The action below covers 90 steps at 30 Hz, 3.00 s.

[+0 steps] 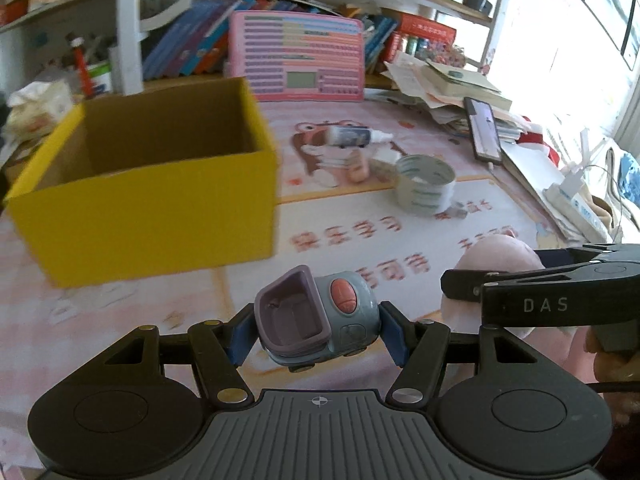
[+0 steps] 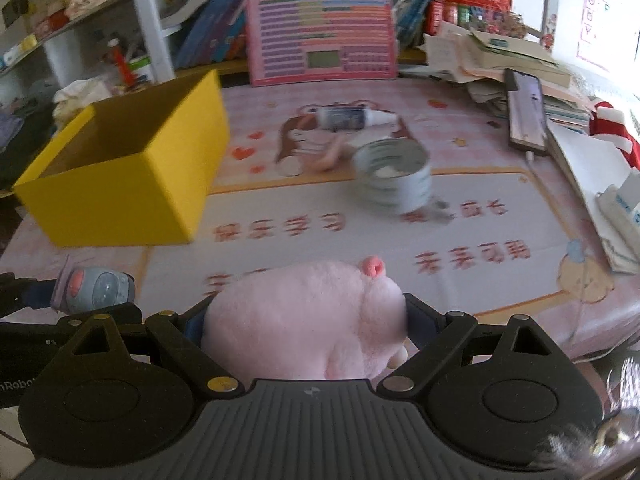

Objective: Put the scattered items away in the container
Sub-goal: 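Carry the toy car and pink pig with both tools over the yellow box, then open the left tool to drop the car while the right tool releases the pig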

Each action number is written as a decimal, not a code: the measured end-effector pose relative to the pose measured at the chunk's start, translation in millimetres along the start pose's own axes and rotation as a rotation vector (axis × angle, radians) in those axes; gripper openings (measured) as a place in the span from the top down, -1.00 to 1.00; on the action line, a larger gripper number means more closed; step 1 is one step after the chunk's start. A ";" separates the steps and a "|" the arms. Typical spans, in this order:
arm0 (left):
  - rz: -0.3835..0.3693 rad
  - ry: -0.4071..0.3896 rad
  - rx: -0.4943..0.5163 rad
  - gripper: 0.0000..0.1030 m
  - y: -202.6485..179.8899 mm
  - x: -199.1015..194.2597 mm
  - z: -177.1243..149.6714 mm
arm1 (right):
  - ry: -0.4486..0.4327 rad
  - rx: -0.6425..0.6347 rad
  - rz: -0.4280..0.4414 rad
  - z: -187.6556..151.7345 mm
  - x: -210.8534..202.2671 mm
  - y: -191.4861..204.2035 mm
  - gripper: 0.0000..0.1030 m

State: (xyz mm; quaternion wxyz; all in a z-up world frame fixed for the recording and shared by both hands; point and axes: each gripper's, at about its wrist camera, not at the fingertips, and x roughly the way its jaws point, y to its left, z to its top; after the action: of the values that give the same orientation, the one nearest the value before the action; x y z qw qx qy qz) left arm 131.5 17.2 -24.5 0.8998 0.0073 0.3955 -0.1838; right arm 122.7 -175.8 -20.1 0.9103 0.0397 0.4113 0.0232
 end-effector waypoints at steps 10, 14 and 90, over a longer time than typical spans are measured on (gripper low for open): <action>0.016 0.001 -0.026 -0.23 58.2 -38.8 -36.5 | 0.017 -0.026 0.032 -26.5 0.3 77.0 -0.78; 0.015 -0.005 -0.037 -0.23 73.6 -49.5 -45.9 | 0.023 -0.047 0.040 -31.9 -2.2 98.2 -0.78; 0.131 0.118 0.249 -0.24 182.4 123.2 162.4 | -0.010 -1.193 0.163 168.2 205.9 218.4 -0.80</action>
State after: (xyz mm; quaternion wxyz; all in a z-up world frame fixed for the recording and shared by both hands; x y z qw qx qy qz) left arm 384.4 121.4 -25.1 0.8771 0.1554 0.4207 -0.1718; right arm 382.9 48.2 -43.2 0.7727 -0.4464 0.3189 0.3194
